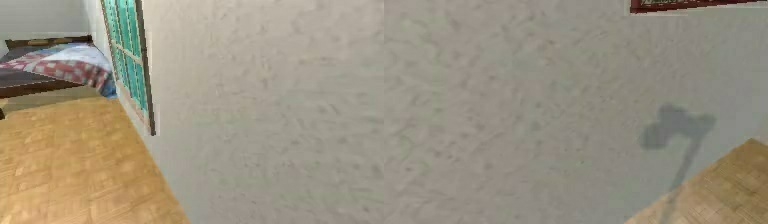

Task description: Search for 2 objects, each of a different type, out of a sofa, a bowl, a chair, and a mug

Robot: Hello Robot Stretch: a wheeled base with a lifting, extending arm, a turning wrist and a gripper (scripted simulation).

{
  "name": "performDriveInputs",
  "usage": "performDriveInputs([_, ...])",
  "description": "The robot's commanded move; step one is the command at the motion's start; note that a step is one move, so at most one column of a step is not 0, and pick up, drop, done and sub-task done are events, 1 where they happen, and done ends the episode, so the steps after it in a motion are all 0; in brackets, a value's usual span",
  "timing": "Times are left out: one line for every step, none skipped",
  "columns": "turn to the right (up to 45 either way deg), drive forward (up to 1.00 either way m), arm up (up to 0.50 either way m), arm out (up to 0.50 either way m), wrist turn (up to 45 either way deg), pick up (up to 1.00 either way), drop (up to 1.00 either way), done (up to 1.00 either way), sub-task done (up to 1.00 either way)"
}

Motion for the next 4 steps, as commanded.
performDriveInputs([45.0,0.0,0.0,0.0,0.0,0.0,0.0,0.0,0.0])
performDriveInputs([45.0,0.0,0.0,0.0,0.0,0.0,0.0,0.0,0.0])
performDriveInputs([45.0,0.0,0.0,0.0,0.0,0.0,0.0,0.0,0.0])
performDriveInputs([18.0,0.0,0.0,0.0,0.0,0.0,0.0,0.0,0.0])
